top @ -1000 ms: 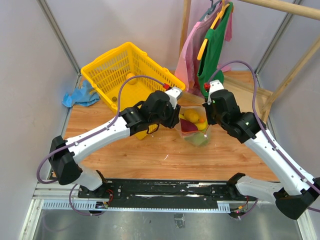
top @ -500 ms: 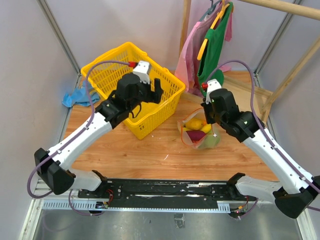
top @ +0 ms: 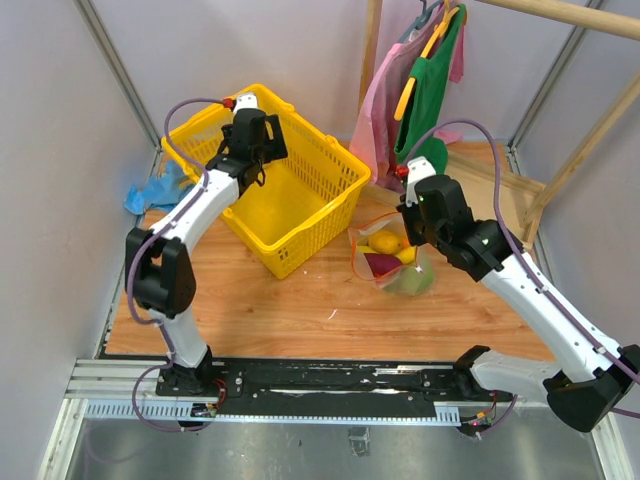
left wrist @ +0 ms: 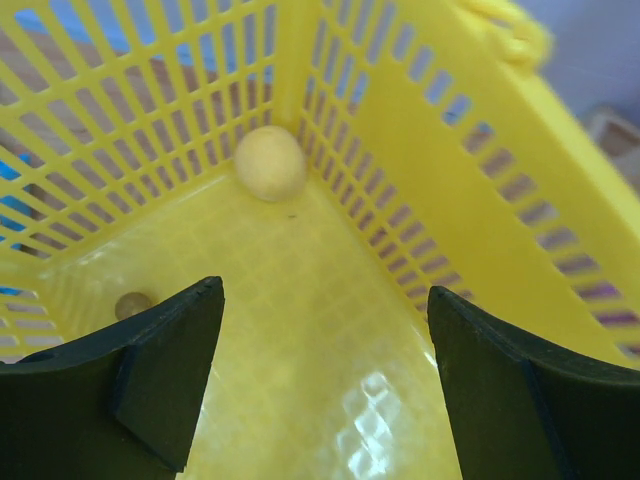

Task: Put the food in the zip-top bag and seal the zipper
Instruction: Pick up the fake fruit from the bin.

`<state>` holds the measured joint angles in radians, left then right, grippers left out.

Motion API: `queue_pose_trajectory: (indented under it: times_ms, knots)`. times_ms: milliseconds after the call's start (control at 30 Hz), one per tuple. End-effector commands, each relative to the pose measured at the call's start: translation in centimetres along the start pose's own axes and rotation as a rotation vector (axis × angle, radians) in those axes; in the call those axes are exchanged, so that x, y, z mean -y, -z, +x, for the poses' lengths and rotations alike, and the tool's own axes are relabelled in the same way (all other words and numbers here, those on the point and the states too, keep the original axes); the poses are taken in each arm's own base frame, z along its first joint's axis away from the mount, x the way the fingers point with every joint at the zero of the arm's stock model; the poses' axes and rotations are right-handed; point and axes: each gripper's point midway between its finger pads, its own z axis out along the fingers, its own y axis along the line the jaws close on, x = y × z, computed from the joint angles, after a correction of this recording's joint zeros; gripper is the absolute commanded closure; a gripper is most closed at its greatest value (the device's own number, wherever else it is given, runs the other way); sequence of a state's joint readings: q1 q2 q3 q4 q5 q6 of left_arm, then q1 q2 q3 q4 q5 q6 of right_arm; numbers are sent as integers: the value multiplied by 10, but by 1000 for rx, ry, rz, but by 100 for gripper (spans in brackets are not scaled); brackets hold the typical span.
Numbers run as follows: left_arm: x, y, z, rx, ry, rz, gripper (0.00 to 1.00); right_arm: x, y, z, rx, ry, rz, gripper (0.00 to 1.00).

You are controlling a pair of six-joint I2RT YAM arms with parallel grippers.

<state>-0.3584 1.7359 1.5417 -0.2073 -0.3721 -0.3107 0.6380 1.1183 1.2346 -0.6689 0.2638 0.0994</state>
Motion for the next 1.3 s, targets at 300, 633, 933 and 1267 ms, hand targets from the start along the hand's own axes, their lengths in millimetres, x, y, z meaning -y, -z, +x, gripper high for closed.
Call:
queue_pose_trajectory:
  times_ms: [300,633,933,1267]
  knots:
    - [-61,-135,35,-36,58,-180,13,0,-4,-15,51,-7,-11,99]
    - [-77,-185,60,-21,51,-140,12,-1,-9,-11,27,9,-13,99]
    - [-69,-214,86,-36,71,-29,14,-5,-15,-9,8,34,-31,99]
    - [-59,-223,107,-75,126,55,36,-4,-14,-5,-1,45,-27,99]
